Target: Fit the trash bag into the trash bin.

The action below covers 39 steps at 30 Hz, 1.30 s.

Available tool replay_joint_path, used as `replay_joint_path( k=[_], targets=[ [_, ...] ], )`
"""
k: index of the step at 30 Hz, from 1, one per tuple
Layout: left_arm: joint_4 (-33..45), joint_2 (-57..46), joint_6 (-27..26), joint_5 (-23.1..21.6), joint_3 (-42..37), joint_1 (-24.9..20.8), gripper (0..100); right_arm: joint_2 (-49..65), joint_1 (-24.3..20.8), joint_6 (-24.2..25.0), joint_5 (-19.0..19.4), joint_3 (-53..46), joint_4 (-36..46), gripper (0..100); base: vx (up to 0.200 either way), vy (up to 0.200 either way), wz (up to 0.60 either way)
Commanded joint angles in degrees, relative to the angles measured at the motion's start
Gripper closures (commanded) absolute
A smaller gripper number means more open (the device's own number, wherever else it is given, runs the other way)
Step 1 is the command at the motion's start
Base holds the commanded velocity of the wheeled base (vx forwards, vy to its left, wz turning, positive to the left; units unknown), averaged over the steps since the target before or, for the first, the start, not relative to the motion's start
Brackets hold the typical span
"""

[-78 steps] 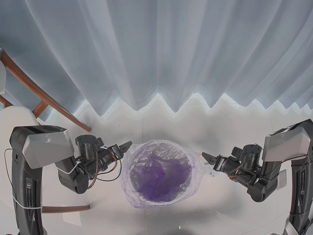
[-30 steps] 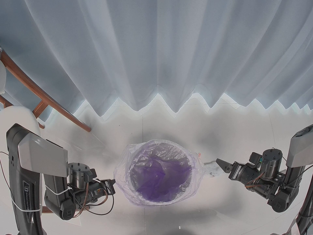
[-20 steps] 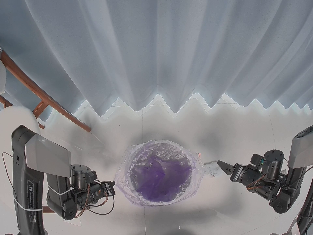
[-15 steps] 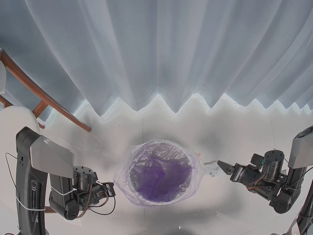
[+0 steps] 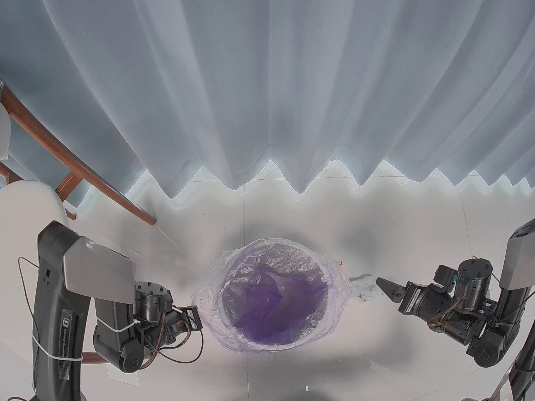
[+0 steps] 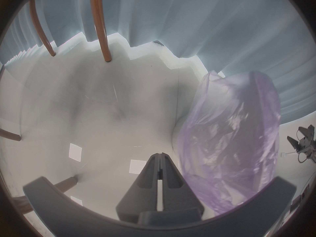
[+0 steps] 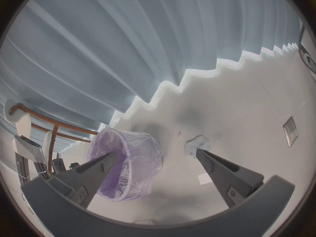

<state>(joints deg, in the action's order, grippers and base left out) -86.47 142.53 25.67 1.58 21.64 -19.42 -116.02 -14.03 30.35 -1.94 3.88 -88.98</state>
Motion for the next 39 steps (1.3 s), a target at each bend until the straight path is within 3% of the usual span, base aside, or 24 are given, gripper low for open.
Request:
replay_joint_path(
  k=[1, 5, 9, 20, 27, 31, 32, 39],
  targets=[
    [0.1, -13.1, 1.4, -1.4, -6.3, 1.1, 100, 0.2, 0.0, 0.1, 0.0, -0.2, -0.8, 0, 0.0, 0.0, 0.0],
    [0.2, -22.4, 1.4, -8.5, -15.7, 1.3, 100, 0.0, 0.0, 0.0, 0.0, -0.4, -0.8, 0, -0.2, 0.0, 0.0],
    [0.2, -23.6, 1.7, -11.0, -21.6, 0.5, 100, -0.1, 0.0, 0.0, 0.0, -0.4, -0.8, 0, -0.2, 0.0, 0.0],
    [0.1, -20.4, 3.2, -12.7, -20.8, 0.2, 100, -0.3, -0.5, 0.0, 0.0, -1.7, -0.8, 0, -0.182, 0.0, 0.0],
    [0.2, -16.9, 13.7, -11.3, -8.0, -2.4, 100, 0.0, -2.7, 0.1, -1.6, -3.2, -0.8, 0, 0.0, 0.0, 0.0],
    [0.2, -15.4, 14.2, -9.4, -7.2, -3.4, 100, 0.1, -4.0, 0.2, -2.0, -3.2, -0.8, 0, 0.0, 0.0, 0.0],
    [0.2, -14.8, 14.2, -9.4, -7.2, -3.8, 0, 0.1, -4.1, 0.1, -2.1, -3.2, -0.8, 0, 0.0, 0.0, 0.0],
    [0.2, -12.5, 14.6, -6.1, -4.5, -6.1, 0, 0.3, -4.2, 0.2, -2.4, -3.3, -0.9, 0, 0.0, 0.0, 0.0]
  ],
)
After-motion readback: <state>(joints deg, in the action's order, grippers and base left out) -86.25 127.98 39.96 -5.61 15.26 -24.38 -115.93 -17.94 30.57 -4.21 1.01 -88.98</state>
